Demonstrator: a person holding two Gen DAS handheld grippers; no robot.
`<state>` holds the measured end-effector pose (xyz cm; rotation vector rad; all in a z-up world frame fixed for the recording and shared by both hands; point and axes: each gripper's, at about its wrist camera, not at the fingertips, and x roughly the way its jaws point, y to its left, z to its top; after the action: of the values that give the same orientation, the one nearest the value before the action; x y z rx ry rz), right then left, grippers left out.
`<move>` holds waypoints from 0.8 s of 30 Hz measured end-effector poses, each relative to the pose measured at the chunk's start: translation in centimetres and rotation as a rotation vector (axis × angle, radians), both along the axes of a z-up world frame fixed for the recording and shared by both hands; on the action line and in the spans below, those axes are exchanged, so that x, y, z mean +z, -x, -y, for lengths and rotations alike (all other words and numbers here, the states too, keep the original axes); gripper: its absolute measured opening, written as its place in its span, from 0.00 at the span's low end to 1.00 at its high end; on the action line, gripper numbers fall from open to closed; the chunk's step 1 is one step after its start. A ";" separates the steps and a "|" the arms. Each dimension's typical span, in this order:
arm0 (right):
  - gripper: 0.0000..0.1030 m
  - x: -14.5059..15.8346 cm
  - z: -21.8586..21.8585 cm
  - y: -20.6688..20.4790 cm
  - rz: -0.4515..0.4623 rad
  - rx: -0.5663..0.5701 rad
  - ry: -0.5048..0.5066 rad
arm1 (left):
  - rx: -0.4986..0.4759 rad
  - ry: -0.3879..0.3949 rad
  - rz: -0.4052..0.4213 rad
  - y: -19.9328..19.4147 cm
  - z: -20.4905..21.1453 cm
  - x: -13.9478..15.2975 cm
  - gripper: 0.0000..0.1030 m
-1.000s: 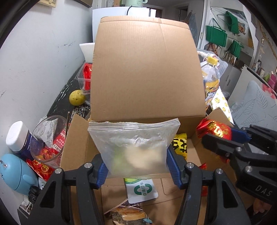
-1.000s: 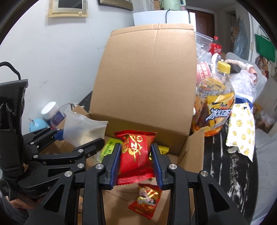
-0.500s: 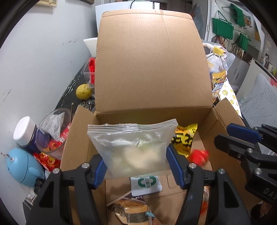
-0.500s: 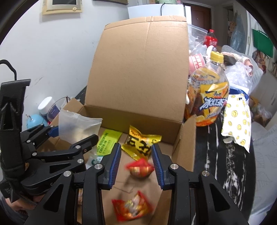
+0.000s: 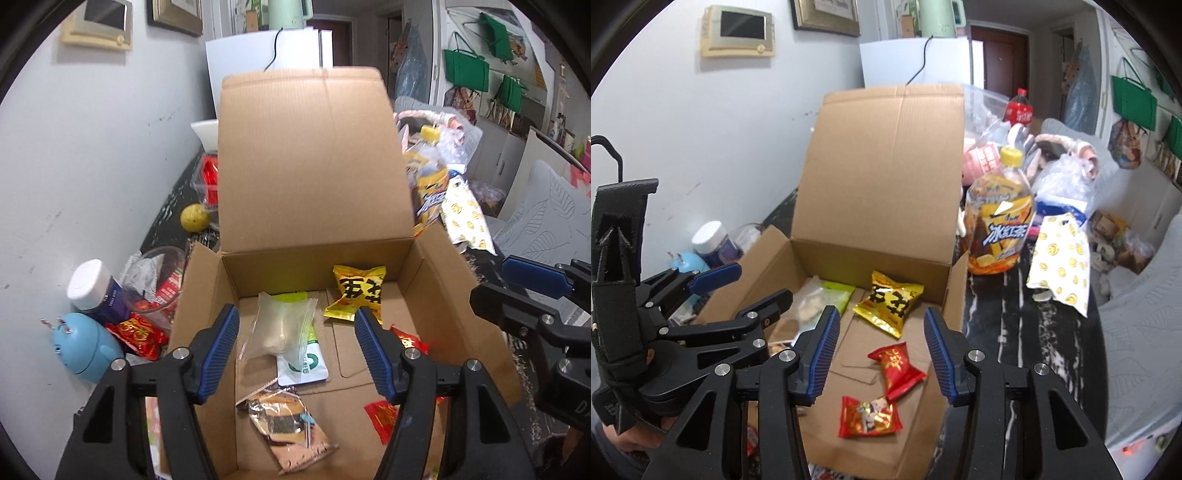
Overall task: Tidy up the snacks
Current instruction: 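Open the right gripper to drop the red packet while the left drops the zip bag into the box, then withdraw both grippers from the box toward the remaining snacks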
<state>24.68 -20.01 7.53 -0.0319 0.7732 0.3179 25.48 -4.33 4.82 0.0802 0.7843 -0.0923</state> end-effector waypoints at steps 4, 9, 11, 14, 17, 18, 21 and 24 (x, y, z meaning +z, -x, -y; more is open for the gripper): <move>0.46 1.8 -0.2 2.2 0.039 0.005 -0.005 | 0.003 0.000 0.042 2.0 0.0 2.0 0.62; 0.46 3.6 -0.3 4.8 0.087 0.010 -0.009 | -0.004 0.001 0.098 4.9 -0.1 4.2 0.62; 0.47 4.3 -0.1 6.0 0.108 0.011 -0.013 | -0.005 0.005 0.116 6.0 -0.2 4.9 0.62; 0.50 5.3 -0.1 7.8 0.139 0.013 -0.013 | 0.001 0.003 0.142 7.7 -0.4 5.8 0.62; 0.50 5.9 -0.1 9.4 0.160 0.015 -0.010 | 0.002 0.003 0.165 9.3 -0.6 6.4 0.62; 0.50 6.0 -0.1 9.8 0.165 0.017 -0.011 | 0.001 0.003 0.172 9.9 -0.6 6.7 0.62; 0.54 6.4 -0.2 11.6 0.185 0.020 -0.009 | -0.005 0.003 0.185 11.4 -0.7 7.1 0.62; 0.56 6.5 -0.4 13.2 0.201 0.023 -0.004 | -0.015 0.012 0.198 13.0 -0.9 7.4 0.66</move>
<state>11.43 -19.61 14.07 -0.0683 0.5730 0.3329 12.49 -3.46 12.21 0.0825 0.5854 -0.1012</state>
